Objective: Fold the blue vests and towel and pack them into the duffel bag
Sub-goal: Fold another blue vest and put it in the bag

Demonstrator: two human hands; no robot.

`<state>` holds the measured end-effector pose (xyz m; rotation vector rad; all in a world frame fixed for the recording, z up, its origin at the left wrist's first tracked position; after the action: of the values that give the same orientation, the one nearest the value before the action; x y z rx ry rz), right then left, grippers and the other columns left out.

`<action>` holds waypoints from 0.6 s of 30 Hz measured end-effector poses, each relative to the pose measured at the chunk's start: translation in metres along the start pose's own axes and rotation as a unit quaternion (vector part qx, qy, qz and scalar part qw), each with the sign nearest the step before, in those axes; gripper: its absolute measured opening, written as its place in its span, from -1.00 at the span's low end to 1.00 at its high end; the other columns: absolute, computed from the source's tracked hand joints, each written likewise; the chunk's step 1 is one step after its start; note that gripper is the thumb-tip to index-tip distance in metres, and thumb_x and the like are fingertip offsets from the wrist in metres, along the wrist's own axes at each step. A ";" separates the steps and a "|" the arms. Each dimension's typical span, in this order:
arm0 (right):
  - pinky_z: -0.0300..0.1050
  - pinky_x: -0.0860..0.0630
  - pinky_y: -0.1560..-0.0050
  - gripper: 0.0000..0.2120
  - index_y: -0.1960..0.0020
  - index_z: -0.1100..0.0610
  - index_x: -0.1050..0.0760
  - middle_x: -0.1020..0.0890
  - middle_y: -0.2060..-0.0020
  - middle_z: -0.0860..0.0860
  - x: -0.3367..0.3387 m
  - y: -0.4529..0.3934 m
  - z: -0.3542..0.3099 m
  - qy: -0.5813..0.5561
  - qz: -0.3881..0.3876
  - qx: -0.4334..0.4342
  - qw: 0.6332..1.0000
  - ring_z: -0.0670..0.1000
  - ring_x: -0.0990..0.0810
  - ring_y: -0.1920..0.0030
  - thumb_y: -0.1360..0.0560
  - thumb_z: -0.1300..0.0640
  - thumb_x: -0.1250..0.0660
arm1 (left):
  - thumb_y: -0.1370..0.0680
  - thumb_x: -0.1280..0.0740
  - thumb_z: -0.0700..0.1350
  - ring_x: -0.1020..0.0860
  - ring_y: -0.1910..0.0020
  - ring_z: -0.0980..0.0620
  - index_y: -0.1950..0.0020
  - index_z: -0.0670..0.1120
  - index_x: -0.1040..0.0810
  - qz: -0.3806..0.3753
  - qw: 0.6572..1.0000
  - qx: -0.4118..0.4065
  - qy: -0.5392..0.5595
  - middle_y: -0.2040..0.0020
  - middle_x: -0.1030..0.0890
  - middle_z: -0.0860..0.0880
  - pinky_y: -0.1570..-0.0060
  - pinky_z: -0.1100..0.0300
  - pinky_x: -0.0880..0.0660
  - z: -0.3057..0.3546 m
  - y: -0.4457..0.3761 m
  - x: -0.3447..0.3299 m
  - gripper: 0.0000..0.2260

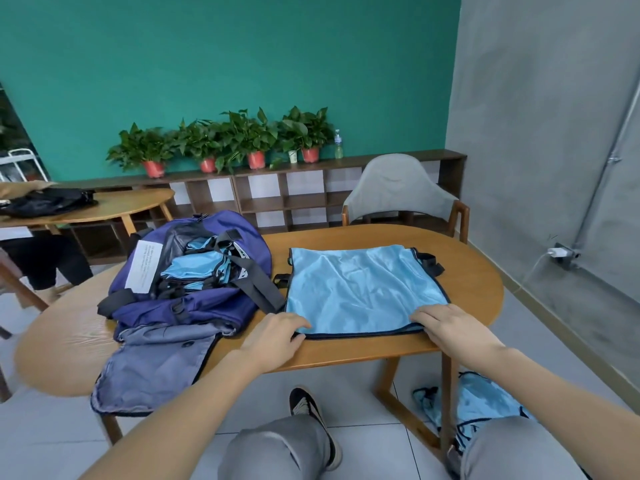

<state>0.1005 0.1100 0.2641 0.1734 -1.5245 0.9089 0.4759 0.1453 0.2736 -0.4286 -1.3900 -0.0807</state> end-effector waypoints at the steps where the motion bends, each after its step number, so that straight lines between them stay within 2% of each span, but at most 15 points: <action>1: -0.14 -0.59 -0.04 -0.53 -0.17 0.05 -0.60 -0.66 -0.06 -0.06 -0.002 -0.001 -0.004 -0.001 0.011 0.020 1.000 0.01 -0.68 0.01 -0.32 0.31 -0.58 | -0.64 -0.28 0.03 -0.55 -0.27 0.05 -0.34 0.05 -0.58 0.003 1.000 0.001 0.013 -0.30 -0.60 0.07 -0.29 0.11 -0.46 0.000 0.001 -0.002 -0.71; 3: -0.10 -0.60 -0.10 -0.63 -0.25 0.04 -0.54 -0.64 -0.12 -0.07 -0.003 -0.003 -0.015 -0.012 -0.016 0.051 0.998 -0.01 -0.65 -0.07 -0.47 0.15 -0.50 | -0.64 -0.26 0.13 -0.53 -0.29 0.06 -0.35 0.04 -0.57 -0.003 0.999 0.006 0.031 -0.31 -0.60 0.08 -0.32 0.13 -0.44 -0.001 0.007 -0.007 -0.66; 4: -0.11 -0.55 -0.18 -0.67 -0.31 0.02 -0.50 -0.62 -0.17 -0.09 -0.005 -0.003 -0.019 -0.022 -0.036 0.051 0.998 -0.03 -0.61 -0.14 -0.57 0.02 -0.39 | -0.63 -0.24 0.18 -0.52 -0.30 0.07 -0.36 0.04 -0.57 -0.008 0.999 0.005 0.034 -0.31 -0.60 0.08 -0.33 0.13 -0.43 0.000 0.010 -0.010 -0.62; 6: -0.12 -0.45 -0.29 -0.59 -0.39 0.00 -0.47 -0.57 -0.23 -0.11 -0.012 0.001 -0.025 -0.021 -0.061 0.032 0.997 -0.04 -0.54 -0.23 -0.66 -0.18 -0.14 | -0.62 -0.22 0.25 -0.50 -0.29 0.07 -0.36 0.03 -0.57 0.001 1.000 -0.003 0.031 -0.29 -0.61 0.09 -0.33 0.13 -0.40 0.001 0.017 -0.014 -0.56; 7: -0.11 -0.45 -0.29 -0.53 -0.38 0.00 -0.49 -0.58 -0.22 -0.10 -0.014 0.004 -0.028 -0.021 -0.049 0.028 0.998 -0.04 -0.53 -0.22 -0.65 -0.24 -0.09 | -0.60 -0.22 0.30 -0.49 -0.28 0.09 -0.35 0.03 -0.58 0.011 1.000 -0.003 0.029 -0.27 -0.61 0.11 -0.32 0.12 -0.40 0.002 0.021 -0.014 -0.53; 9: -0.07 -0.52 -0.23 -0.50 -0.30 0.02 -0.57 -0.60 -0.14 -0.08 -0.016 0.010 -0.032 -0.006 -0.011 0.030 0.999 -0.03 -0.57 -0.14 -0.61 -0.30 -0.15 | -0.54 -0.17 0.41 -0.46 -0.25 0.13 -0.32 0.06 -0.60 0.030 0.999 0.000 0.031 -0.22 -0.60 0.14 -0.29 0.13 -0.37 0.005 0.027 -0.015 -0.43; 11: -0.06 -0.58 -0.12 -0.57 -0.20 0.02 -0.62 -0.61 -0.02 -0.08 -0.017 0.015 -0.033 -0.003 0.019 0.033 0.999 -0.03 -0.60 -0.02 -0.56 -0.26 -0.28 | -0.46 -0.12 0.51 -0.45 -0.20 0.17 -0.27 0.08 -0.63 0.048 0.998 -0.007 0.030 -0.15 -0.59 0.16 -0.22 0.19 -0.32 0.009 0.036 -0.019 -0.33; 13: -0.05 -0.61 0.01 -0.72 -0.09 0.01 -0.65 -0.59 0.09 -0.09 -0.015 0.019 -0.035 -0.011 0.045 0.041 0.998 -0.02 -0.59 0.09 -0.49 -0.13 -0.44 | -0.44 -0.17 0.51 -0.49 -0.11 0.16 -0.20 0.08 -0.67 0.074 0.997 -0.030 0.021 -0.03 -0.60 0.16 -0.11 0.27 -0.25 0.011 0.045 -0.024 -0.36; 15: -0.08 -0.58 0.10 -0.79 0.02 0.01 -0.67 -0.57 0.17 -0.09 -0.010 0.022 -0.038 -0.011 0.067 0.044 0.997 -0.01 -0.58 0.15 -0.39 0.03 -0.59 | -0.50 -0.22 0.36 -0.56 0.03 0.13 -0.08 0.07 -0.71 0.104 0.993 -0.049 0.020 0.10 -0.60 0.16 -0.01 0.31 -0.22 0.012 0.052 -0.027 -0.53; 18: -0.11 -0.56 0.18 -0.85 0.10 0.02 -0.65 -0.57 0.20 -0.09 0.002 0.025 -0.036 -0.027 0.077 0.023 0.996 0.00 -0.59 0.19 -0.38 0.13 -0.59 | -0.59 -0.24 0.18 -0.56 0.09 0.14 0.02 0.06 -0.70 0.142 0.987 -0.059 0.038 0.14 -0.59 0.18 0.01 0.30 -0.27 0.018 0.055 -0.018 -0.70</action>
<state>0.1135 0.1502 0.2513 0.1144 -1.5843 1.0699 0.4723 0.1991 0.2447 -0.7111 -1.2406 0.0540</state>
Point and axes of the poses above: each hand's wrist, its own y-axis away from the middle knuckle, its own x-axis out of the back of the hand, z = x × y, the point moved 2 cm from there along -y, towards the middle knuckle
